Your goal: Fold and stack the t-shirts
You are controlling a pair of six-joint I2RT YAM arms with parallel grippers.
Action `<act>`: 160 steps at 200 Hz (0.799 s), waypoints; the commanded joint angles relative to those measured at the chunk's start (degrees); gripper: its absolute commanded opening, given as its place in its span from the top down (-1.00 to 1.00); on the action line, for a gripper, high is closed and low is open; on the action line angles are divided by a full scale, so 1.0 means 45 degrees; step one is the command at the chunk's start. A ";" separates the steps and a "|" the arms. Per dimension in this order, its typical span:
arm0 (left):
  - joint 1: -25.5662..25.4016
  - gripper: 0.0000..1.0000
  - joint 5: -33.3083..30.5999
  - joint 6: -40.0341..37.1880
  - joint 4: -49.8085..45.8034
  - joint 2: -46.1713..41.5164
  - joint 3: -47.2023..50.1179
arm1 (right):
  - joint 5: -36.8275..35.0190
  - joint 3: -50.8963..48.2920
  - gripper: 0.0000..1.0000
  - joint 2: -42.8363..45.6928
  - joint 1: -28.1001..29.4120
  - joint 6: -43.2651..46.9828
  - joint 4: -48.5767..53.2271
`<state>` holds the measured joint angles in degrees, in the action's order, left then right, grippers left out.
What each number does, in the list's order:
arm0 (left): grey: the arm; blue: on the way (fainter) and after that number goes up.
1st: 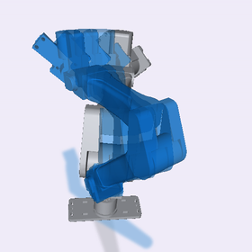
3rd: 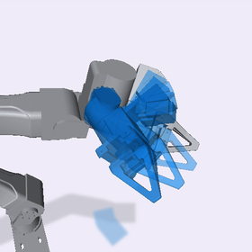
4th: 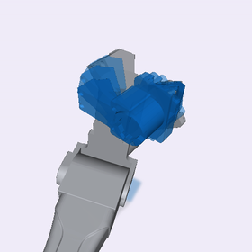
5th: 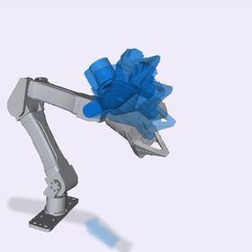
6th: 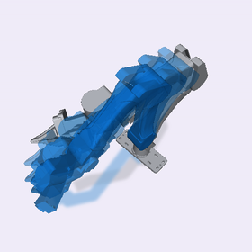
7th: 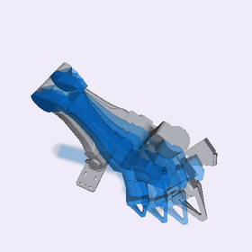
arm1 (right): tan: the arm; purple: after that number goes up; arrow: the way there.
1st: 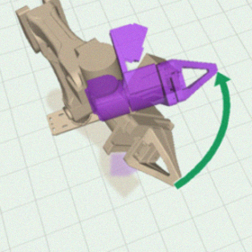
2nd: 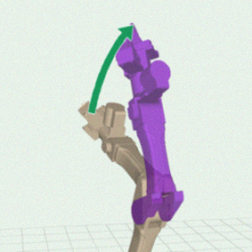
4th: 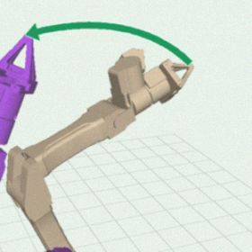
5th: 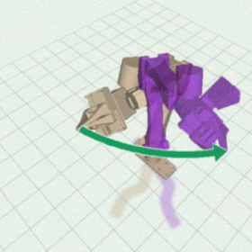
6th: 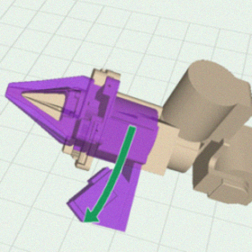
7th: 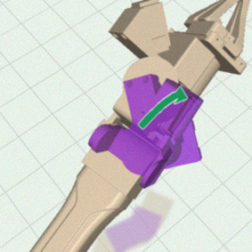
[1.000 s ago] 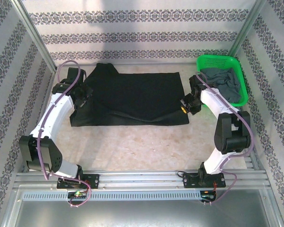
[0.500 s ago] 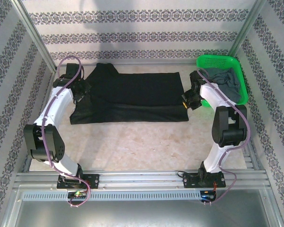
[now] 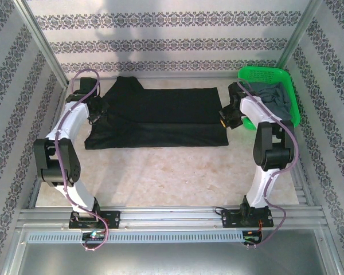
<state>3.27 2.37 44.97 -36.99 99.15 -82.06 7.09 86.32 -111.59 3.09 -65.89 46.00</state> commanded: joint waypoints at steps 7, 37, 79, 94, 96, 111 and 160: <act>0.0365 0.66 0.0548 -0.0583 0.1166 0.0775 -0.0427 | 0.0870 0.1125 0.81 -0.1206 -0.0235 0.0730 -0.0011; 0.0409 -0.29 0.0541 -0.0998 0.0676 0.0475 -0.0507 | 0.0683 0.1305 0.09 -0.0682 -0.0336 0.1966 0.0332; 0.1025 -0.23 0.0808 0.0021 0.0450 -0.2109 0.3188 | 0.0201 -0.1700 -0.16 0.1833 -0.0178 0.2916 -0.0260; 0.1466 -0.10 0.1456 0.0434 0.1180 -0.2467 0.4559 | 0.0335 -0.2777 -0.02 0.2315 0.0051 0.3074 -0.0723; 0.1511 -0.08 0.1512 0.0465 0.1290 -0.2455 0.4734 | 0.0362 -0.2899 0.00 0.2341 0.0074 0.3088 -0.0772; 0.1819 0.06 0.2324 0.0784 0.2135 -0.2115 0.5260 | 0.0672 -0.3463 0.16 0.2316 0.0295 0.3138 -0.1274; 0.1967 0.22 0.1910 0.1288 0.2707 -0.0121 0.4453 | 0.0598 -0.2894 0.44 0.0599 0.0682 0.3225 -0.1159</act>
<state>11.70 11.73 48.03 -28.82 96.60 -60.12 10.13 71.50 -104.88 5.58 -52.29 40.60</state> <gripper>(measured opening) 0.401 0.282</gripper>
